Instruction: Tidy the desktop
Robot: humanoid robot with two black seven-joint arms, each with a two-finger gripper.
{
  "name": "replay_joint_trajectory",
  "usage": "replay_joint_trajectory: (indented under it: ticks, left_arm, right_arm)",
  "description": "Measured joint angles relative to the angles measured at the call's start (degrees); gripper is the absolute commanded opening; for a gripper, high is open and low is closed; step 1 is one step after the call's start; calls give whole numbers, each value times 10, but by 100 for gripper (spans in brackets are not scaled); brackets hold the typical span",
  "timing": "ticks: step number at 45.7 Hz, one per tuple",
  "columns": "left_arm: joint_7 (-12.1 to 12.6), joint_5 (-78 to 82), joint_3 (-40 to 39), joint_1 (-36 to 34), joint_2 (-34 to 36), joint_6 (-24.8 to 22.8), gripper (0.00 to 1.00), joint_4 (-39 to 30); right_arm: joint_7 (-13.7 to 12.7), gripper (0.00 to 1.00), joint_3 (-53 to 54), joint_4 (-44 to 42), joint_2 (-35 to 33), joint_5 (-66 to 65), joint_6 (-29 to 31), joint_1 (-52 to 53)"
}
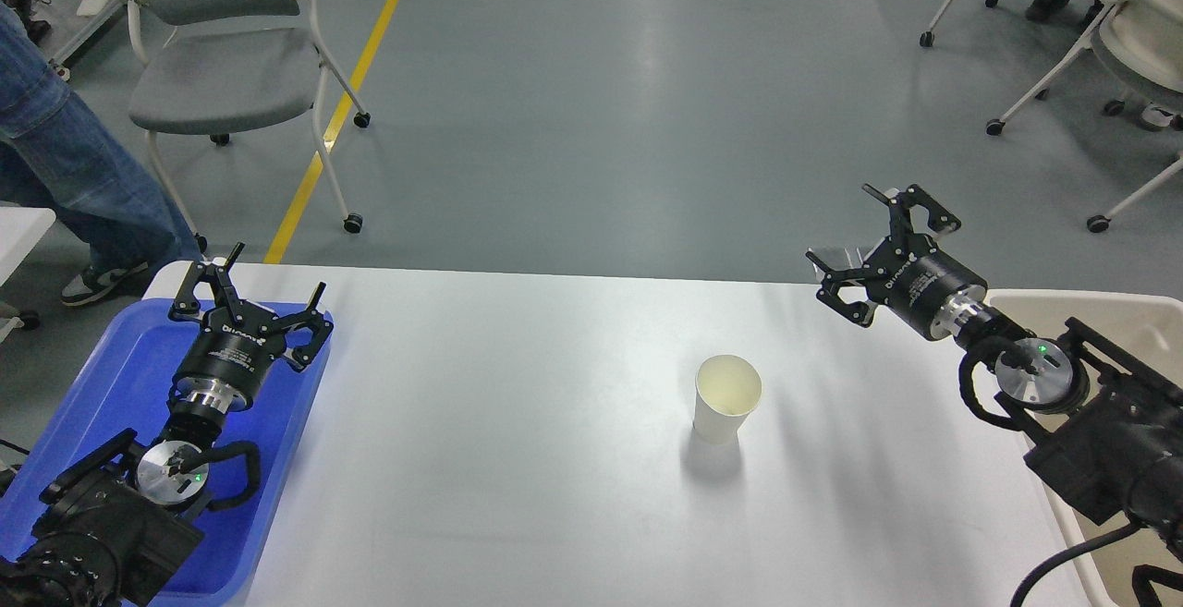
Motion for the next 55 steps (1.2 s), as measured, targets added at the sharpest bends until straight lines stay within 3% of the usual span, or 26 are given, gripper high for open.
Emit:
replay_joint_trajectory:
  ticks: [16, 36, 55]
  left_arm:
    - [0, 0, 0, 0, 0, 0, 100, 0]
    - [0, 0, 0, 0, 0, 0, 100, 0]
    - [1, 0, 0, 0, 0, 0, 100, 0]
  right_arm:
    - [-16, 100, -48, 64, -16, -119, -31, 74]
    - [-56, 100, -323, 120, -37, -167, -33, 295]
    - [-69, 100, -582, 216, -33, -280, -8, 438]
